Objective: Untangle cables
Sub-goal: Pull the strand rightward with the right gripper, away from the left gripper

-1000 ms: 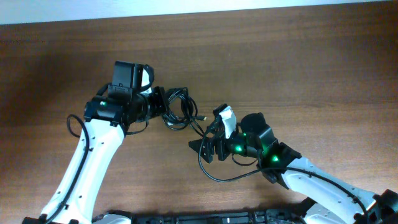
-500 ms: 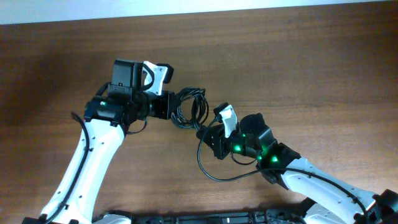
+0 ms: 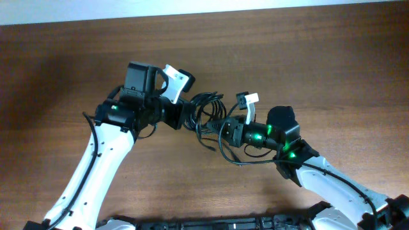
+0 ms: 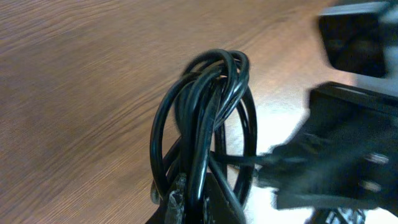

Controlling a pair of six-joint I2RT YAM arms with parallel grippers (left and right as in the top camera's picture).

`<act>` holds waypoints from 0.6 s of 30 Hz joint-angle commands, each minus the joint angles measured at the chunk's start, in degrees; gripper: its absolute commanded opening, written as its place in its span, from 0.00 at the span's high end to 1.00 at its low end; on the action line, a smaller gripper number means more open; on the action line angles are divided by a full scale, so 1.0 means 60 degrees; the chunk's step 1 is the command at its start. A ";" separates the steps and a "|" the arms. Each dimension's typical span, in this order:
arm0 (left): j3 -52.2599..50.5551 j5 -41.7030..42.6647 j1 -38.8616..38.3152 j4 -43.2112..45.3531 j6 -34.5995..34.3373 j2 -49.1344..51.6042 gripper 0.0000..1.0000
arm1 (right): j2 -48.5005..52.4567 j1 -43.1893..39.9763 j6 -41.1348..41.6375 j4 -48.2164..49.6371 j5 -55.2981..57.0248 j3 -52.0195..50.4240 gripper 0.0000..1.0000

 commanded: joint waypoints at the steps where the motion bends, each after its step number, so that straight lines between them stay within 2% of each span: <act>1: 0.0022 0.1035 -0.0452 0.0004 0.0474 -0.0160 1.00 | 0.0514 0.0015 0.0076 0.0077 0.1173 0.0117 0.96; 5: 0.0022 0.1920 -0.0663 0.0015 0.0474 -0.0160 1.00 | 0.0958 0.0015 0.0076 0.0087 0.2182 0.0117 0.95; 6: 0.0022 0.1887 -0.0659 -0.0011 0.0470 -0.0160 1.00 | 0.0958 0.0007 0.0076 0.0084 0.2171 0.0117 0.89; 8: 0.0022 0.1286 -0.0568 -0.0084 0.0448 -0.0160 1.00 | 0.0841 -0.0029 0.0073 0.0084 0.1727 0.0117 0.69; 9: 0.0022 0.0798 -0.0455 -0.0124 0.0244 -0.0160 1.00 | 0.0750 -0.0131 0.0047 0.0080 0.1268 0.0117 0.57; 11: 0.0022 -0.0124 0.0106 -0.0211 -0.0364 -0.0160 1.00 | 0.0397 -0.0743 -0.0138 0.0047 -0.0178 0.0117 0.41; 12: 0.0022 -0.0058 0.0437 -0.0211 -0.0364 -0.0160 1.00 | 0.0237 -0.1206 -0.0138 0.0047 -0.0914 0.0117 0.34; 15: 0.0022 0.0499 0.1126 -0.0204 -0.0259 -0.0160 1.00 | 0.0080 -0.2630 -0.0153 0.0047 -0.2521 0.0117 0.30; 18: 0.0022 0.2364 0.1228 -0.0211 0.1013 -0.0160 1.00 | 0.0084 -0.2940 -0.1592 -0.0299 -0.2619 0.0117 0.29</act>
